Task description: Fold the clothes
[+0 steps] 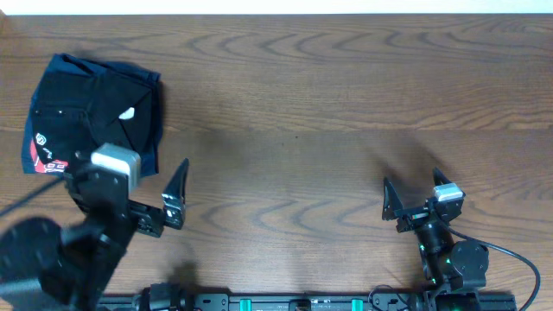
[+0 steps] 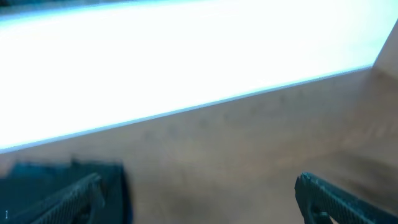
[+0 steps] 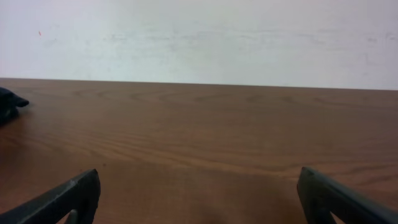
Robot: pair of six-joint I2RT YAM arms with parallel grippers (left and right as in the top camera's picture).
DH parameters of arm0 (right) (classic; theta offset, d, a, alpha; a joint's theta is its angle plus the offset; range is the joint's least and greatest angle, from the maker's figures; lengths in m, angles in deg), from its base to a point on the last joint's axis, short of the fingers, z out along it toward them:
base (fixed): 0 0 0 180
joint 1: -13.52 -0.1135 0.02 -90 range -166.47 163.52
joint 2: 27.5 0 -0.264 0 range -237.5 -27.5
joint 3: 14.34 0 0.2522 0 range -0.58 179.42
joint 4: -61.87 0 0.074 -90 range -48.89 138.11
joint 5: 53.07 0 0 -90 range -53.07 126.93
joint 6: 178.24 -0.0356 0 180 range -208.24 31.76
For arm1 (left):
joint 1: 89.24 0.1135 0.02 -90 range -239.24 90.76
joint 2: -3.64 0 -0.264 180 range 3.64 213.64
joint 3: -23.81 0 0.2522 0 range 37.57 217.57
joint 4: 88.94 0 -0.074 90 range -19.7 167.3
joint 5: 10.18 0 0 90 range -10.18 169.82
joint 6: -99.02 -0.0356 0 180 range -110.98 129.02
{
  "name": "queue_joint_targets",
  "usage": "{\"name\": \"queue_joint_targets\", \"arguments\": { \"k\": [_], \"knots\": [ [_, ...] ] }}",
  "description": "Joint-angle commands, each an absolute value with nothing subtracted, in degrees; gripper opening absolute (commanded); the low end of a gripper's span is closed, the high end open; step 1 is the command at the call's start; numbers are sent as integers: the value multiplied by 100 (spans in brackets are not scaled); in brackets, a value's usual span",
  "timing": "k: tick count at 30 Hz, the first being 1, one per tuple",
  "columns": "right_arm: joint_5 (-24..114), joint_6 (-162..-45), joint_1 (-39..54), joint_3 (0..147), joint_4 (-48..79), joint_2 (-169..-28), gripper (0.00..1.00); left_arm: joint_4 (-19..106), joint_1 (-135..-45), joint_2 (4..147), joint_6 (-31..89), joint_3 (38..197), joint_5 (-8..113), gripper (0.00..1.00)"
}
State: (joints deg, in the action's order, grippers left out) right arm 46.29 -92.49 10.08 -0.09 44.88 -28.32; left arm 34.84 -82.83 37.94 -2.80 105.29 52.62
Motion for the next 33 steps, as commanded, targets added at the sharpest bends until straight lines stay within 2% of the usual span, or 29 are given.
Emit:
{"name": "queue_joint_targets", "arguments": {
  "k": [1,7,18,29,33],
  "knots": [
    [4616,-9242,1013,-26,4482,-2784,99,3921,-8497,3226,-312,9692,5396,98],
    [4616,-9242,1013,-26,4482,-2784,99,4367,-8580,2194,-319,8254,5398,98],
    [4616,-9242,1013,-26,4482,-2784,99,6374,-8580,435,-317,5706,5396,98],
    [4616,-9242,1013,-26,4482,-2784,99,8135,-8580,376,-317,3841,5396,98],
    [4616,-9242,1013,-26,4482,-2784,99,7676,-8584,376,-323,3780,5398,98]
  ]
}}
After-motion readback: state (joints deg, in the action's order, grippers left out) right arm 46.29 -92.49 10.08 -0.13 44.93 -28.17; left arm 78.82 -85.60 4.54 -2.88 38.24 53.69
